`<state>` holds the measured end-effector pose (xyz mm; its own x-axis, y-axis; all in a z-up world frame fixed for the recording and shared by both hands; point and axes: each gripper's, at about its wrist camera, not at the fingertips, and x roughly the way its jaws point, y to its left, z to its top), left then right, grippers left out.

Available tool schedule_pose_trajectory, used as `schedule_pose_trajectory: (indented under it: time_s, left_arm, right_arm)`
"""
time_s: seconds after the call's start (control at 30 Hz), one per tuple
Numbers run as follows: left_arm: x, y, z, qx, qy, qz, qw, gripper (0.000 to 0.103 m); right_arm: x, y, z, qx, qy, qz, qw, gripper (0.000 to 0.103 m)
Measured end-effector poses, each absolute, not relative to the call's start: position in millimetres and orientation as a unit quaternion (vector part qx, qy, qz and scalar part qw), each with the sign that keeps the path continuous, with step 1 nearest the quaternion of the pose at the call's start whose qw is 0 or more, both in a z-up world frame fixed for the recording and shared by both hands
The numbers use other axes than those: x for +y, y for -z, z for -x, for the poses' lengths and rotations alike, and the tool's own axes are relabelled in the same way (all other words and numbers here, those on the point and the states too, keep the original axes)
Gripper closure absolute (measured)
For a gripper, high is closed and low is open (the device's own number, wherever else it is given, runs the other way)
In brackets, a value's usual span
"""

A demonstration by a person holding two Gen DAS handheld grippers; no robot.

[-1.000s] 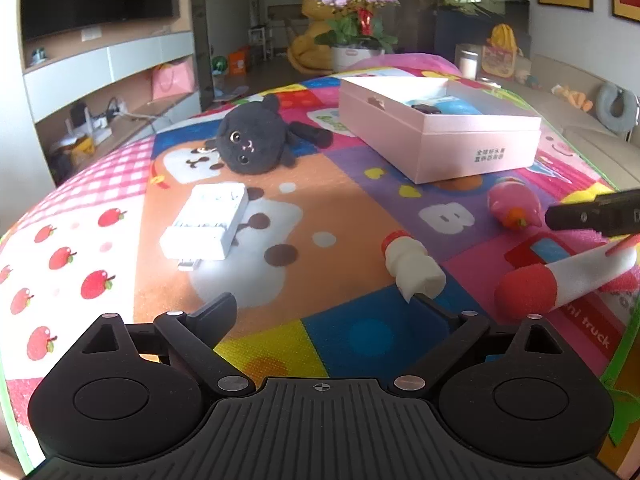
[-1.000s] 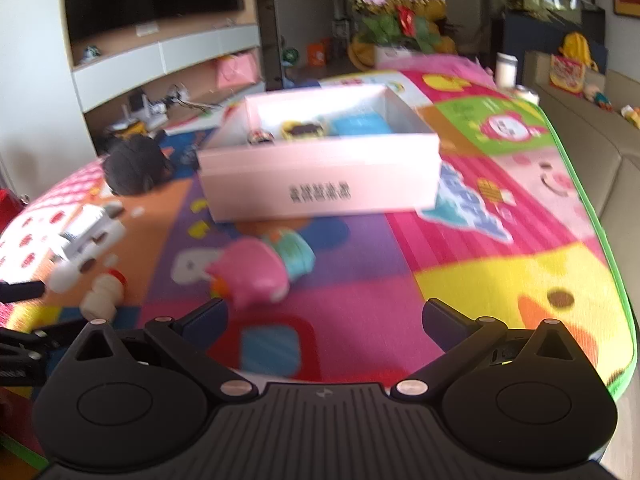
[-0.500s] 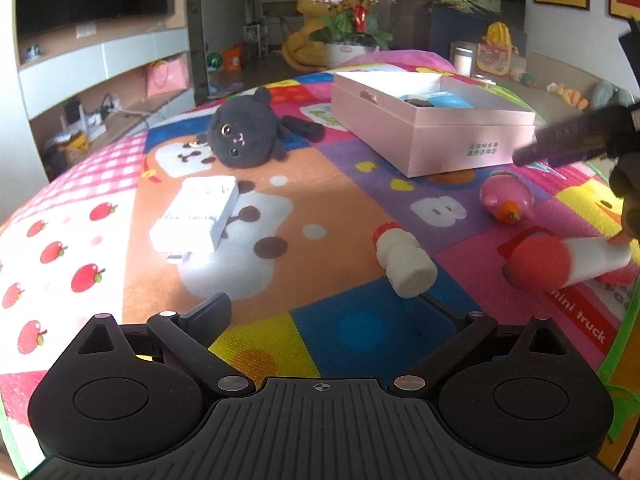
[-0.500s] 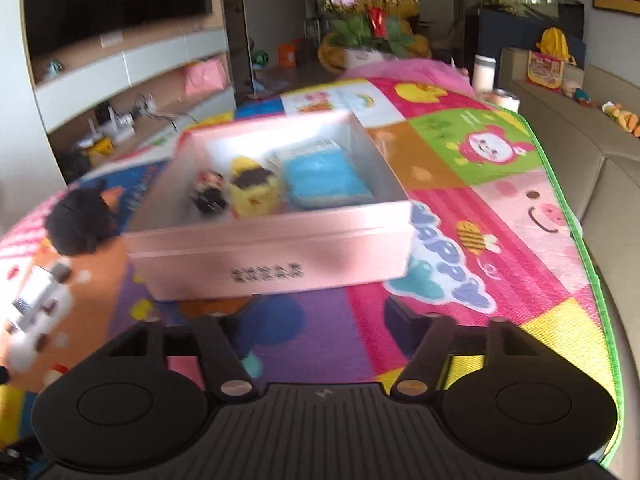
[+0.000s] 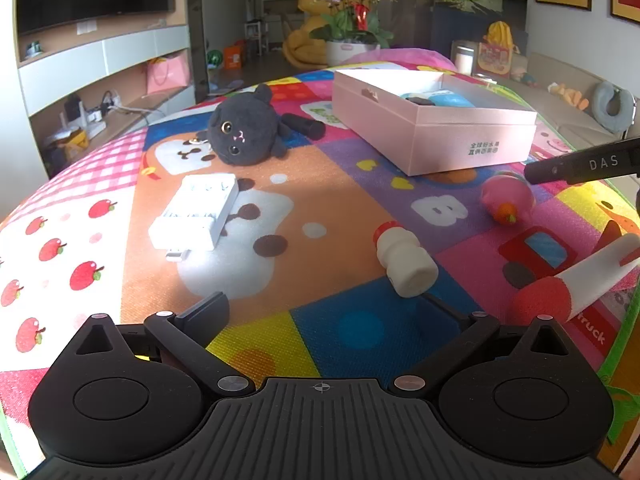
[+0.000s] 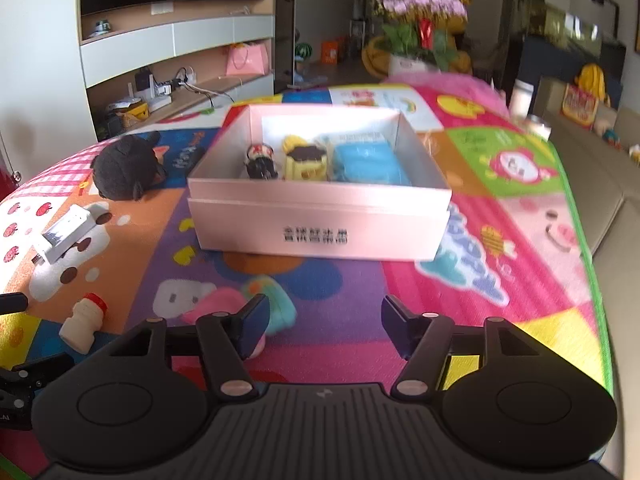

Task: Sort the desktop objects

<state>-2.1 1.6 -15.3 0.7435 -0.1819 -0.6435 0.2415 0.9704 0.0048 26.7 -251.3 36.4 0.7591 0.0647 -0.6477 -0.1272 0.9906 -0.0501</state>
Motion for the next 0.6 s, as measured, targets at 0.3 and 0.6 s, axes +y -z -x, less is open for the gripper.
schedule_pose_trajectory:
  time_s: [0.3,0.6]
  left_arm:
    - [1.4,15.3,2.1,0.340,0.114,-0.044,0.933,0.000]
    - [1.0,15.4,2.1,0.340,0.114,-0.043,0.932,0.000]
  right_arm:
    - [-251.4,-24.6,-28.0,0.384,-0.017,0.072,0.920,0.040]
    - [-221.0,-46.0,-10.2,0.347,-0.127,0.059,0.928,0.010]
